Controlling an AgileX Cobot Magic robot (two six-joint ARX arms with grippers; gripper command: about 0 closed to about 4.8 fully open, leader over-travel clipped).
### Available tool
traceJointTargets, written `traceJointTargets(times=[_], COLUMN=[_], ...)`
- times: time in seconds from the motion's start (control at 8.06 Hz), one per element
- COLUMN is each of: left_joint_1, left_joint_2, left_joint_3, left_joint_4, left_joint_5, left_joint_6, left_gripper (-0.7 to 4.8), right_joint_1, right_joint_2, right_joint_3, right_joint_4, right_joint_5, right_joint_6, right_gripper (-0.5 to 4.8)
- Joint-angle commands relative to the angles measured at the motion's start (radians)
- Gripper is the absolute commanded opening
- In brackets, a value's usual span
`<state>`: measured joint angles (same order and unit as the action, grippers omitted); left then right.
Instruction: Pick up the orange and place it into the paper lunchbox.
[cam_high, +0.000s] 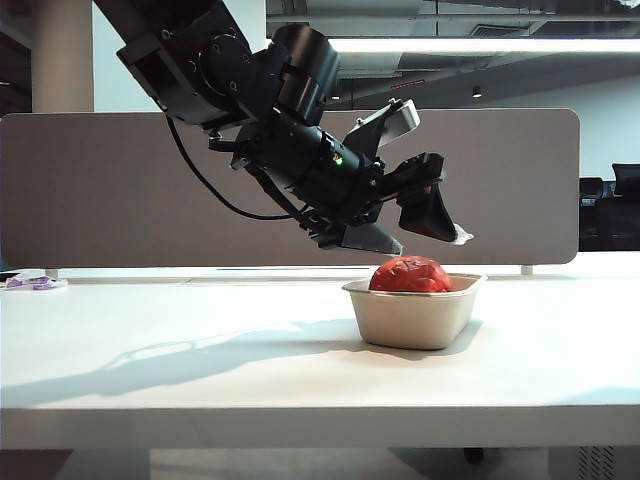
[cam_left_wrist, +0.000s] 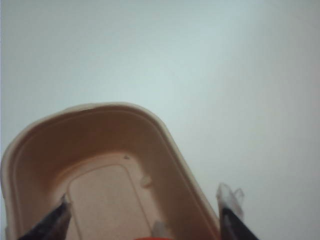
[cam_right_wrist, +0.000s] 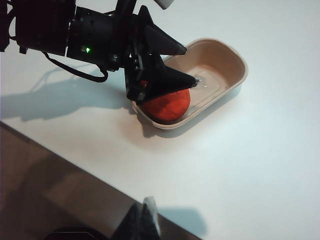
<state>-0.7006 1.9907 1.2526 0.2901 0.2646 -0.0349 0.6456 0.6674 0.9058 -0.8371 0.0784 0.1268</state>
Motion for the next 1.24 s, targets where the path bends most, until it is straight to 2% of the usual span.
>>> traceJointTargets(times=[0.12,0.25,0.37,0.5,0.74,0.87,0.99,1.12,1.24], left_joint_1=[-0.002,-0.002,0.005,0.006,0.006,0.029,0.038,0.058,0.064], left_joint_2=[-0.339,-0.479,-0.554,-0.65,-0.711,-0.867,-0.906,-0.99,-1.138], left_joint_3=[0.007,-0.039,-0.106,-0.188,-0.255,-0.488,-0.577,-0.741,-0.864], left_joint_4=[-0.46,-0.745,-0.779,-0.751,-0.716,-0.529,-0.455,-0.409,-0.075], left_joint_5=[-0.036,0.002,0.003,0.005,0.005,-0.002,0.0,-0.003,-0.089], left_joint_6=[0.227,0.249,0.285,0.286,0.286,0.22,0.183,0.173,0.056], left_gripper=[-0.06,-0.06,-0.06,-0.06,-0.06,-0.06,-0.06,-0.06,-0.06], right_joint_1=[0.0,0.0,0.0,0.0,0.0,-0.001,-0.001,0.0,-0.001], right_joint_2=[0.001,0.001,-0.008,-0.067,-0.122,-0.254,-0.308,-0.398,-0.399], right_joint_3=[0.006,-0.002,-0.069,-0.182,-0.245,-0.378,-0.43,-0.486,-0.486], right_joint_4=[0.01,0.003,0.014,0.157,0.268,0.411,0.489,0.383,0.385], right_joint_5=[-0.002,0.022,0.032,0.032,0.051,0.243,0.272,0.116,0.114], right_joint_6=[0.004,-0.004,-0.034,-0.032,-0.033,-0.031,-0.029,-0.023,-0.023], right_gripper=[-0.06,-0.06,-0.06,-0.06,-0.06,-0.06,-0.06,-0.05,-0.05])
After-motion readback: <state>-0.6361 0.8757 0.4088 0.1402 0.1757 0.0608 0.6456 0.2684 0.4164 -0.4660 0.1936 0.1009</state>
